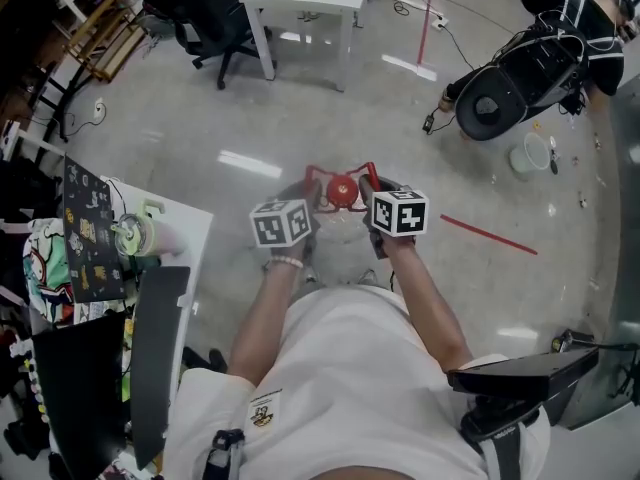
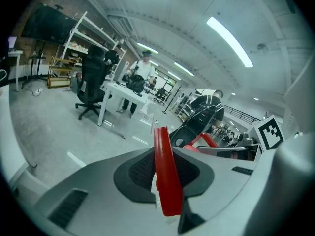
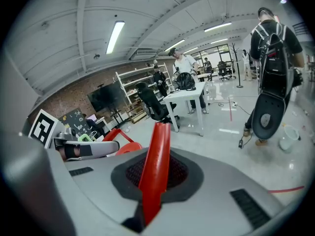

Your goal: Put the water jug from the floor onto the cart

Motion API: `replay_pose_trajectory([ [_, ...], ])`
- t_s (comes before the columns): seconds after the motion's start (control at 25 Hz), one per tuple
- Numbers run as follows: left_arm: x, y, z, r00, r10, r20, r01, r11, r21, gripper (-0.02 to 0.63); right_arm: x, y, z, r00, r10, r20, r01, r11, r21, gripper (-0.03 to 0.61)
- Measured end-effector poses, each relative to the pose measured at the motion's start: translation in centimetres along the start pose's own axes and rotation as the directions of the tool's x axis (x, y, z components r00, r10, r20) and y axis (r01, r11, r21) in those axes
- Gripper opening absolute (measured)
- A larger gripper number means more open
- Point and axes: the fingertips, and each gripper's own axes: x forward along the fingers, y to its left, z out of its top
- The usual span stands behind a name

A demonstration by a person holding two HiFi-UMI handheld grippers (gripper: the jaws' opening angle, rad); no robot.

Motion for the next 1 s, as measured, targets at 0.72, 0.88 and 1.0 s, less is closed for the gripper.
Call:
replay_pose_trajectory([
  [0.72,0.3,1.0,-1.2,0.997,-0.056,-0.060,0.057,0.998,0.017,0.072,0.3,0.1,-2.0,0.999,-0.041,0.019,0.038,0.992,0.121,0.026],
  [0.88,0.6,1.1,-1.5,0.993,-0.085,-0.086,0.088,0.996,0.027,0.072,0.2,-0.1,-2.5,0.997,-0.071,0.030,0.066,0.986,0.152,0.026],
  [1.0,0.9,0.9,-1.9,0.988,-0.115,-0.107,0.120,0.992,0.038,0.072,-0.2,-0.4,-3.0,0.994,-0.098,0.043,0.089,0.980,0.178,0.026],
])
